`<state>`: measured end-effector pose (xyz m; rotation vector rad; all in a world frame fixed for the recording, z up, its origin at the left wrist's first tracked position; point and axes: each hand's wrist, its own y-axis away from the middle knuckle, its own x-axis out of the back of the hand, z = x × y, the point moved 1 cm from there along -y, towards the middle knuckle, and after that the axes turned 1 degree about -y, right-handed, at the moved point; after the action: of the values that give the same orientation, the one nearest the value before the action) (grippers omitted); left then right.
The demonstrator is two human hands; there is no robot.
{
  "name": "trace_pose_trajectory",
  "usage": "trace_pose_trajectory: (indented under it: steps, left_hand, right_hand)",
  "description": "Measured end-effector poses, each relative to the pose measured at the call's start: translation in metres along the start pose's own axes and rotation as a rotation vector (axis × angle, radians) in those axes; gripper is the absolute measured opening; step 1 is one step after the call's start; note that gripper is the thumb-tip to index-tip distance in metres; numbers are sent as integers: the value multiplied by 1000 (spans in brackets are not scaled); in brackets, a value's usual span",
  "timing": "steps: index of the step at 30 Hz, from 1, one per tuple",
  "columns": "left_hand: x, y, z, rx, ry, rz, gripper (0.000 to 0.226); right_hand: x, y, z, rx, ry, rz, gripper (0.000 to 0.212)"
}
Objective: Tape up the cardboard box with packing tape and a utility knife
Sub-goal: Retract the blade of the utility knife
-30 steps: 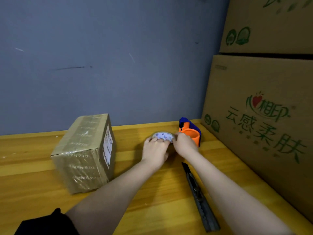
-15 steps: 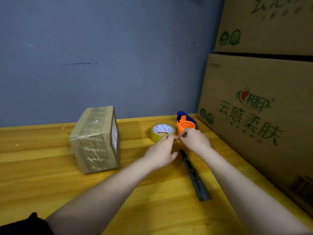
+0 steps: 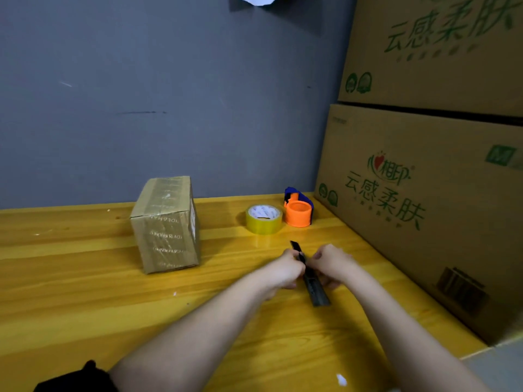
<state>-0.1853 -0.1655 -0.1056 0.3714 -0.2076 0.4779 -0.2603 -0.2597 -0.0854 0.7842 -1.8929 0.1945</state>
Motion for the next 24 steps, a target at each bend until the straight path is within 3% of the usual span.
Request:
trace_pose_trajectory:
  steps: [3, 6, 9, 12, 16, 20, 24]
  left_hand:
    - [-3, 5, 6, 41, 133, -20, 52]
    - [-3, 14, 12, 78, 312, -16, 27]
    - [-1, 18, 11, 80, 431, -10, 28]
    - [3, 19, 9, 59, 503, 9, 8]
    - [18, 15, -4, -77, 482, 103, 42]
    - [47, 20, -15, -118, 494, 146, 33]
    - [77, 33, -26, -124, 448, 58, 20]
  right_hand:
    - [-7, 1, -1, -14, -157, -65, 24]
    - [-16, -2, -1, -16, -228, -82, 17]
    - [-21, -4, -1, 30, -252, -80, 25]
    - [-24, -4, -1, 85, -363, -20, 19]
    - [-29, 6, -11, 133, -807, -15, 33]
    - [-29, 11, -44, 288, -1012, -45, 19]
    - [-31, 13, -83, 431, -1063, -95, 15]
